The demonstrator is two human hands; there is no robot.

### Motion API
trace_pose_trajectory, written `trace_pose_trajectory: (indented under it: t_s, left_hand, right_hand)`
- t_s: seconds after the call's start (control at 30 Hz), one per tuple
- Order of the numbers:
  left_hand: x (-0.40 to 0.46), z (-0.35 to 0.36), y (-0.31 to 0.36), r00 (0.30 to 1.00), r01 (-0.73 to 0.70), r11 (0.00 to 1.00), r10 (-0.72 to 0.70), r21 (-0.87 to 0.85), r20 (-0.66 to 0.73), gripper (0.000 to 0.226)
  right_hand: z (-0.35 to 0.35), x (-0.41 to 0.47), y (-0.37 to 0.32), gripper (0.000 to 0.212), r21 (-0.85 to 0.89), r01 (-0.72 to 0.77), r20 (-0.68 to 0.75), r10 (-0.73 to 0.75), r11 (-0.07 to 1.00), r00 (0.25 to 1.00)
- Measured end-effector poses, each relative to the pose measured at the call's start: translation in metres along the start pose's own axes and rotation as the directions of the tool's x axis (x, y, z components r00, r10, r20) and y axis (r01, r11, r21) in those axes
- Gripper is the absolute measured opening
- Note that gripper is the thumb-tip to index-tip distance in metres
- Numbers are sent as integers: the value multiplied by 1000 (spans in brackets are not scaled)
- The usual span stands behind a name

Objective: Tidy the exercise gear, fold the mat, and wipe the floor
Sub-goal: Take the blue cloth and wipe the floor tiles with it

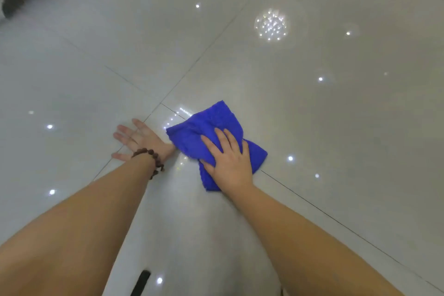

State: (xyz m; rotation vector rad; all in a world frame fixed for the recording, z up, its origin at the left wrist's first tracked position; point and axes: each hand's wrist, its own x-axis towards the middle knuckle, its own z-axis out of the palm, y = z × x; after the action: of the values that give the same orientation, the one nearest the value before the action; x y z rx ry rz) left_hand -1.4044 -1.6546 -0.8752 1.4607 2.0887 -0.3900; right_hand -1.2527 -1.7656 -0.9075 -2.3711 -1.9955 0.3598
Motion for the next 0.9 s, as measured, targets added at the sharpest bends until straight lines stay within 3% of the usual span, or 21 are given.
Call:
trace_pose_trajectory:
  t_s: [0.07,0.13,0.2,0.27,0.33,0.37,0.43,0.5,0.57,0.63,0.7,0.73,0.77,0.8,0.83,0.87,0.9]
  left_hand:
    - [-13,7,-3,994,-87,995,90,58,-64,124]
    - [-46,32,4,967,-219,972,228,89,-116,111]
    - [-95,68,15,928,-373,920,373,124,25,128]
    - [-133,99,22,872,-477,854,431,207,232,153]
    - [-143,111,25,864,-483,828,399,283,307,163]
    - [-142,113,25,871,-470,833,383,294,308,165]
    - [-141,110,24,876,-461,836,376,297,302,167]
    - [-142,110,23,873,-470,825,382,315,302,168]
    - [-142,113,23,871,-479,812,390,333,299,168]
    - [-142,114,23,871,-478,816,393,325,296,167]
    - [-143,115,23,875,-473,816,389,333,288,167]
    - [-144,115,24,875,-473,812,388,341,289,167]
    - [-145,115,25,876,-471,812,385,343,291,167]
    - [-146,114,26,877,-469,814,383,343,290,167]
    - [-148,113,27,878,-467,815,381,343,289,167]
    - [-149,112,28,879,-465,815,379,345,290,167]
    - [-150,112,29,880,-464,813,375,351,292,167]
  right_hand:
    - [-5,-22,38,57,-26,-99,7,99,995,995]
    - [-9,-50,91,58,2,-321,11,321,947,947]
    - [-21,-82,143,61,73,-571,33,570,818,821]
    - [-32,-114,174,64,137,-760,104,754,635,649]
    - [-37,-140,184,67,172,-843,157,830,510,535]
    - [-37,-148,182,68,168,-852,165,838,495,520]
    - [-33,-155,166,69,147,-839,170,823,523,542]
    - [-28,-151,140,67,99,-765,141,752,637,644]
    - [-24,-140,118,65,63,-578,122,569,813,813]
    - [-24,-138,114,64,41,-289,172,279,956,945]
    - [-25,-151,145,63,56,-105,169,95,993,981]
    - [-26,-164,172,62,70,-162,135,151,984,979]
    - [-27,-183,206,62,86,-319,93,311,944,946]
    - [-29,-208,245,62,104,-533,65,529,840,846]
    - [-33,-239,282,62,136,-744,67,744,654,665]
    - [-39,-271,314,63,170,-894,112,893,414,435]
    - [-46,-300,336,65,196,-963,167,961,187,221]
